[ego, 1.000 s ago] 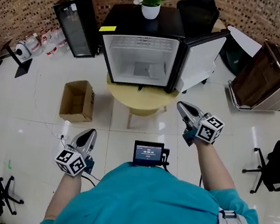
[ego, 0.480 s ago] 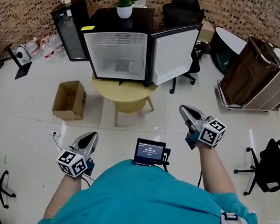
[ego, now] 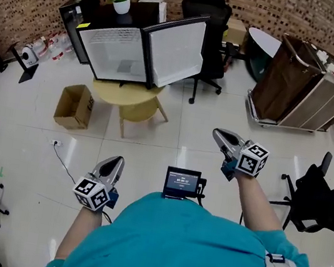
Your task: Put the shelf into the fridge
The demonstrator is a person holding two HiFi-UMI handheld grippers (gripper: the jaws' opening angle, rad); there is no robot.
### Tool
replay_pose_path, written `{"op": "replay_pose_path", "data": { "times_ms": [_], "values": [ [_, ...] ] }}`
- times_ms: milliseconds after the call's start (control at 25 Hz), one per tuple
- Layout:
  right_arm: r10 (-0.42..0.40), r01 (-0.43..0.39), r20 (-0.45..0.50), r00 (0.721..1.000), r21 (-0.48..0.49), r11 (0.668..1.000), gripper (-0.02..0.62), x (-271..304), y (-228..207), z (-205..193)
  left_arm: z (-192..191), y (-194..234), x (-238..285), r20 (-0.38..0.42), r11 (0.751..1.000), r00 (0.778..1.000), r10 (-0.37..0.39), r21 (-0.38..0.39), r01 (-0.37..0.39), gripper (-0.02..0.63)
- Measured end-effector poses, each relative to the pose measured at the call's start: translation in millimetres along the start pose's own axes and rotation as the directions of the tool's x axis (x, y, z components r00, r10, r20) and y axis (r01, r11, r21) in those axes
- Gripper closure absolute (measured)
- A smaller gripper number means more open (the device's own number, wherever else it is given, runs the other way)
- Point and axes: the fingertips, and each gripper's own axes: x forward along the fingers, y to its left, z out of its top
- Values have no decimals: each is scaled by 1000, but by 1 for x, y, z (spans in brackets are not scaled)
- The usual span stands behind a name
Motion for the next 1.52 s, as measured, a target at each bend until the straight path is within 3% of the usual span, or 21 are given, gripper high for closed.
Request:
{"op": "replay_pose_path", "data": {
  "times_ms": [240, 520, 720, 960, 1280, 1520],
  "values": [
    [9, -9, 7, 1000, -17, 1000, 592, -58, 45, -7, -5, -56, -26, 27, 1000, 1000, -14, 1, 14, 604],
    [-58, 58, 6, 998, -25, 998, 593, -107, 111, -22, -15, -97, -73, 27, 996, 996, -82, -43, 83, 604],
    [-81, 82, 39, 996, -4, 997, 592, -140, 134, -30, -34, -122, -82, -6, 993, 994, -113, -44, 113, 604],
    [-95, 96, 72, 993, -6, 995, 594, -209, 153, -9, -37, -189, -74, -18, 989, 989, -148, -24, 147, 604],
    [-67, 68, 41, 997, -25, 997, 594, -331, 134, 3, -57, -301, -19, 1, 992, 993, -122, -38, 122, 604],
    [-73, 72, -4, 997, -61, 996, 595, -396, 111, -4, -74, -367, 27, -34, 987, 986, -160, -23, 159, 604]
  ]
}}
